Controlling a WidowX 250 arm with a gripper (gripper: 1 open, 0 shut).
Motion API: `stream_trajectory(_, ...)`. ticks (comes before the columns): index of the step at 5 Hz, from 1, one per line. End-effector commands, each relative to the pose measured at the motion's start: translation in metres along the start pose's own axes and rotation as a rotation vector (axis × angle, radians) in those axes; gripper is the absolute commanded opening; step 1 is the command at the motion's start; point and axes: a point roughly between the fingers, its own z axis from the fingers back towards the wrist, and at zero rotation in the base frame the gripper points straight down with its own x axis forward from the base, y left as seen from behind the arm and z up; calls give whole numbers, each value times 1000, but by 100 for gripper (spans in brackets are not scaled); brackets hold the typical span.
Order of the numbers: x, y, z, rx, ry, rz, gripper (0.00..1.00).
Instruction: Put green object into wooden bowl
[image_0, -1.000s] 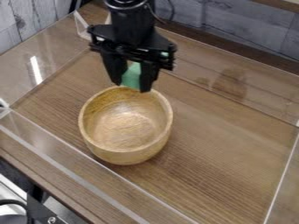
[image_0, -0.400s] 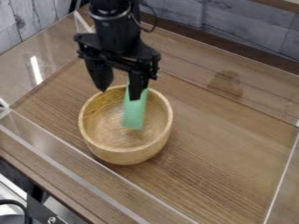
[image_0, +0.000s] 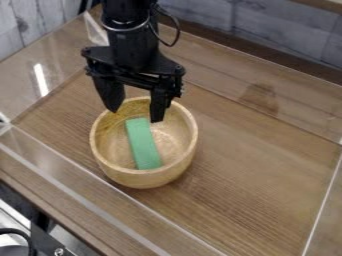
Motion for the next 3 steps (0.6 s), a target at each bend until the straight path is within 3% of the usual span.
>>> stream_trajectory(1,9,-1,10,-2,-30,13,100)
stream_trajectory(3,10,14,6,-4,-12,83,100)
